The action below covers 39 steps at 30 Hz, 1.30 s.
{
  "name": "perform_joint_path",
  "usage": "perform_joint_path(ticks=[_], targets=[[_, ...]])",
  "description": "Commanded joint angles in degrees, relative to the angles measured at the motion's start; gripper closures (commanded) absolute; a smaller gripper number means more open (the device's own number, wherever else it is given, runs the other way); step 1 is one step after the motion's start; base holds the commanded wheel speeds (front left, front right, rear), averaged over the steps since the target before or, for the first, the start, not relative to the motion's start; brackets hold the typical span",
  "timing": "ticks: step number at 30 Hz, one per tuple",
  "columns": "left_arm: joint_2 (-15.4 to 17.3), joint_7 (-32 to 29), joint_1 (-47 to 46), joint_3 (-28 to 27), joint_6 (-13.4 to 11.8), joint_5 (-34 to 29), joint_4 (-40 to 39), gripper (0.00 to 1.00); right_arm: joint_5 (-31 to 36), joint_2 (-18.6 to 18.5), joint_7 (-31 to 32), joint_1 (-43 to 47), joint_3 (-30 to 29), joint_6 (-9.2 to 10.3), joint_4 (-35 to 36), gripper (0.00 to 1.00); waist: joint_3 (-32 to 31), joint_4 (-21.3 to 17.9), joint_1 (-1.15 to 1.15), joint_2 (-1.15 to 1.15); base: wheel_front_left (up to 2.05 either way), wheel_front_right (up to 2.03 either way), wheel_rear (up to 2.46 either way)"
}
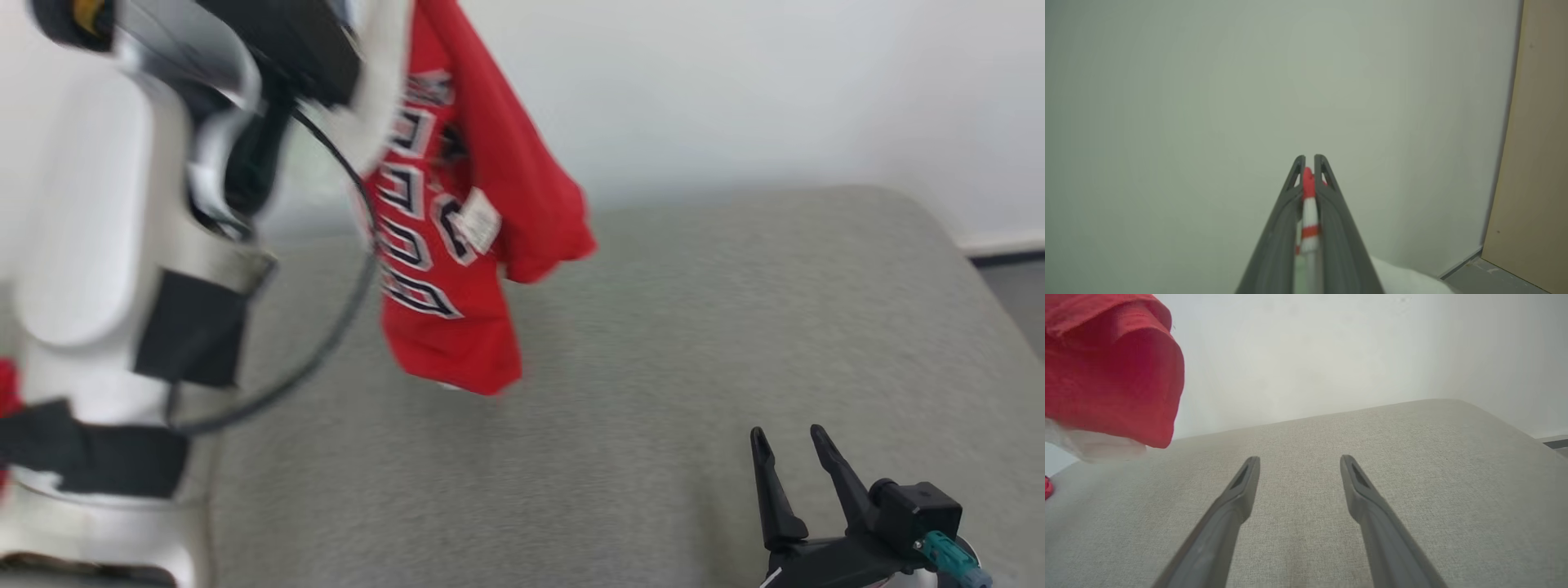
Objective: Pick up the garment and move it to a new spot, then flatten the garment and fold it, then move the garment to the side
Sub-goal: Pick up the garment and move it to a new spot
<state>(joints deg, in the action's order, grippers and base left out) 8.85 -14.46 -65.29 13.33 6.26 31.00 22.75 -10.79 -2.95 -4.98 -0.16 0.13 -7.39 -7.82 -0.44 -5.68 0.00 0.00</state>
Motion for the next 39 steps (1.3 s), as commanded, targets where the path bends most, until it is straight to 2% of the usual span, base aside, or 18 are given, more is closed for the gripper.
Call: perform_joint_path(ticks=[1, 4, 8, 16, 17, 18, 19, 23, 28, 33, 35, 39], targets=[[-0.82, 1.02, 1.92, 0.24, -0.25, 0.18, -0.83, 1.0, 0.31, 0.1, 0.17, 0.32, -0.21, -0.19, 0.62, 0.0, 0.78, -7.42, 0.0, 0.0, 0.0, 0.0, 0.0], [-3.21, 2.3, 6.02, 1.85, -0.74, 1.15, -1.85, 1.0, 0.23, 0.12, 0.41, 0.26, -0.43, -0.19, 1.14, 0.0, 1.94, -9.41, 0.0, 0.0, 0.0, 0.0, 0.0], [-4.54, 2.99, 11.64, 5.77, -1.5, 0.2, -0.72, 1.0, -0.28, 0.12, 0.61, -0.64, 0.41, -0.19, 1.69, 0.0, 3.77, -11.14, 0.0, 0.0, 0.0, 0.0, 0.0], [-5.82, 5.04, 23.83, 15.25, -2.42, 0.71, 8.96, 1.0, -2.06, 0.06, -0.17, -2.28, 3.19, -0.19, 0.55, 0.0, 6.76, -12.2, 0.0, 0.0, 0.0, 0.0, 0.0], [-5.9, 5.54, 24.91, 16.08, -2.8, 1.0, 10.28, 0.69, -2.18, 0.08, -0.23, -2.45, 3.56, -0.19, 0.29, 0.0, 6.89, -12.11, 0.0, 0.0, 0.0, 0.0, 0.0], [-5.92, 5.85, 26.1, 17.17, -2.9, 1.58, 11.79, 0.23, -2.27, 0.1, -0.32, -2.59, 3.89, -0.19, 0.06, 0.0, 7.07, -11.89, 0.0, 0.0, 0.0, 0.0, 0.0], [-5.96, 6.16, 27.18, 17.87, -3.16, 2.93, 12.72, 0.0, -2.21, 0.12, -0.4, -2.75, 4.22, -0.19, -0.15, 0.0, 7.11, -11.72, 0.0, 0.0, 0.0, 0.0, 0.0], [-5.94, 7.75, 29.78, 20.88, -3.45, 7.95, 13.04, 0.0, -1.37, 0.08, -0.5, -2.41, 3.15, -0.19, -0.67, 0.0, 6.35, -9.4, 0.0, 0.0, 0.0, 0.0, 0.0], [-5.81, 13.79, 33.12, 21.21, -4.14, 9.29, 9.97, 0.0, 0.09, 0.09, 0.25, -0.77, 0.42, -0.19, -0.19, 0.0, 4.05, -5.34, 0.0, 0.0, 0.0, 0.0, 0.0], [-3.2, 19.31, 37.8, 19.4, -5.87, 8.58, 4.7, 0.0, 0.8, 0.11, 0.82, 0.39, -1.69, -0.19, 0.88, 0.0, 2.14, -1.92, 0.0, 0.0, 0.0, 0.0, 0.0], [-1.09, 23.84, 42.49, 17.58, -7.77, 8.18, -0.11, 0.0, 1.11, 0.08, 1.03, 1.46, -2.96, -0.19, 1.78, 0.0, 0.91, 0.56, 0.0, 0.0, 0.0, 0.0, 0.0], [0.76, 27.45, 47.13, 15.18, -9.13, 8.17, -5.02, 0.0, 0.81, 0.09, 0.88, 2.22, -3.79, -0.19, 2.43, 0.0, 0.24, 2.86, 0.0, 0.0, 0.0, 0.0, 0.0]])
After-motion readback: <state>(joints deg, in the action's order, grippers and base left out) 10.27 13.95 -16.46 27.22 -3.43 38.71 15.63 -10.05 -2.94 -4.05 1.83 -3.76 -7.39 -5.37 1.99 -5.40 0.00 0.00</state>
